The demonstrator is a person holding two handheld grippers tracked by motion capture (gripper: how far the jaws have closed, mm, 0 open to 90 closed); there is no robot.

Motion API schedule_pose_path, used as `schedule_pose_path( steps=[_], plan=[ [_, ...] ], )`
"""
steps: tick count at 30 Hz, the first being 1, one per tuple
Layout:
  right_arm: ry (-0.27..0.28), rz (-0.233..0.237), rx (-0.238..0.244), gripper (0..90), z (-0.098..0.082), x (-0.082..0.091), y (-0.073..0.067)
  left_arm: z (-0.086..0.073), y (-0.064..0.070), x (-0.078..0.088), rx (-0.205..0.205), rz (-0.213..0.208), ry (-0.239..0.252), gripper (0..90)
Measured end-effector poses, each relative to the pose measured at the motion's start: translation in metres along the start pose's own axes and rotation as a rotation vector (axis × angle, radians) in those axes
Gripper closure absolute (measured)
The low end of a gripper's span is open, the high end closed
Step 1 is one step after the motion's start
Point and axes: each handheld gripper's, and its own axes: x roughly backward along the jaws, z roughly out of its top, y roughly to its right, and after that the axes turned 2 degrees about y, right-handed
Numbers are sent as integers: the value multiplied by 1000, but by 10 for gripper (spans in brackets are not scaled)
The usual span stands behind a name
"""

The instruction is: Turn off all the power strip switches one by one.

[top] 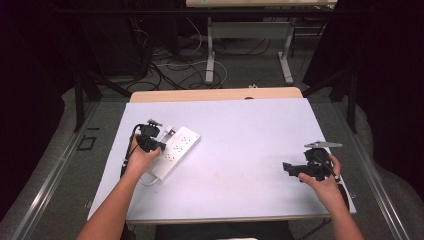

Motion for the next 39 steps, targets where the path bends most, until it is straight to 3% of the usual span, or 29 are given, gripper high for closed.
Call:
schedule_pose_path(
  steps=[17, 28, 39],
  plan=[
    [0, 1, -1, 0, 0, 0, 0, 1, 1, -1, 16, -4, 1, 900],
    [-3, 3, -4, 0, 0, -1, 0, 4, 0, 0, 4, -2, -17, 900],
    [-4, 4, -1, 0, -1, -1, 1, 14, 1, 7, 3, -4, 5, 900]
  ],
)
